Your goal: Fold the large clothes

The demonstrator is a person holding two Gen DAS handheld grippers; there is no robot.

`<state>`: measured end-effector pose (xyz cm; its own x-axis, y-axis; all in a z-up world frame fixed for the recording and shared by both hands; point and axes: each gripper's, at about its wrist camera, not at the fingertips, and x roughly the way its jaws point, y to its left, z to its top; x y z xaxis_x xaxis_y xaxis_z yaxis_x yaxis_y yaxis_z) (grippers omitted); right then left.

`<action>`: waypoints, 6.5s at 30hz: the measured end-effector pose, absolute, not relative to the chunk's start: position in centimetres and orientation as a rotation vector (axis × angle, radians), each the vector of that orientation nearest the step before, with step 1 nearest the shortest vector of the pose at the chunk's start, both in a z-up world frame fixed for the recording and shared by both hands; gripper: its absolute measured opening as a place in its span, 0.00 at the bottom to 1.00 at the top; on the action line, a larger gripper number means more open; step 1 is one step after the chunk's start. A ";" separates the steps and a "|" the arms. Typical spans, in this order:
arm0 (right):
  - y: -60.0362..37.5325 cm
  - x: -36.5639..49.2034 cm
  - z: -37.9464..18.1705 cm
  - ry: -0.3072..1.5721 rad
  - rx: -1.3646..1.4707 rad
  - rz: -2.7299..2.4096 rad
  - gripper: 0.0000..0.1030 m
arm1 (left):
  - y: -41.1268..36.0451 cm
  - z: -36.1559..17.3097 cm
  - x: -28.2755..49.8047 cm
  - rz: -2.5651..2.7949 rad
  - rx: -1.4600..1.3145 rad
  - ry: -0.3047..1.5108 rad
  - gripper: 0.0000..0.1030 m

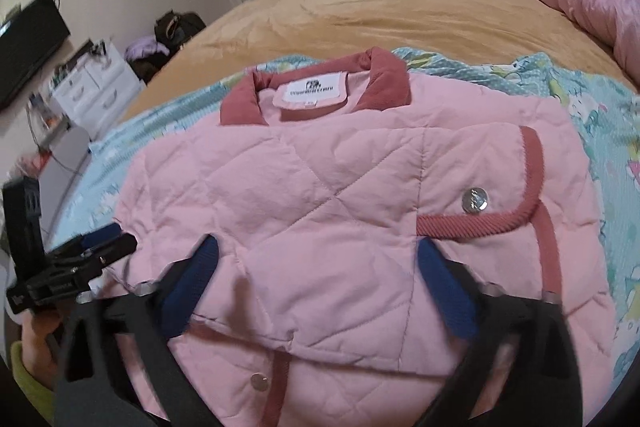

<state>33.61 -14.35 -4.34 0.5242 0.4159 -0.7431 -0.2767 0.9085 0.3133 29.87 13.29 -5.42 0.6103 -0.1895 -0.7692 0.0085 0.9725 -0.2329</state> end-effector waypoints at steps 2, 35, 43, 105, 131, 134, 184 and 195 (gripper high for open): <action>-14.8 33.4 -4.0 0.922 0.190 0.415 0.96 | 13.2 -5.0 29.6 -0.111 -0.209 0.904 0.91; -17.1 27.4 2.0 0.804 0.309 0.473 0.96 | 14.5 2.6 21.2 -0.025 -0.355 0.755 0.91; -17.1 25.2 4.1 0.763 0.292 0.512 0.96 | 13.3 4.1 19.1 -0.015 -0.340 0.725 0.91; -25.7 9.7 2.3 0.832 0.132 0.526 0.96 | 10.4 0.6 3.3 0.038 -0.187 0.816 0.91; -30.6 7.6 -0.2 0.886 0.174 0.476 0.96 | 13.8 -4.9 -3.6 0.056 -0.268 0.985 0.91; -31.4 7.3 -0.2 0.885 0.178 0.465 0.96 | 13.8 -4.9 -3.8 0.042 -0.273 0.971 0.91; -38.1 1.3 -0.9 0.840 0.247 0.646 0.21 | 11.5 -2.0 -4.1 0.047 -0.171 0.790 0.17; -37.9 5.2 2.7 0.671 0.395 0.692 0.20 | 11.5 0.8 -2.3 0.076 -0.118 0.717 0.16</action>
<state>5.17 -37.95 2.66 0.5760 0.6947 -0.4308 -0.4526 0.7099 0.5396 -2.25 11.54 0.85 0.7513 0.0293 -0.6593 -0.1105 0.9905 -0.0819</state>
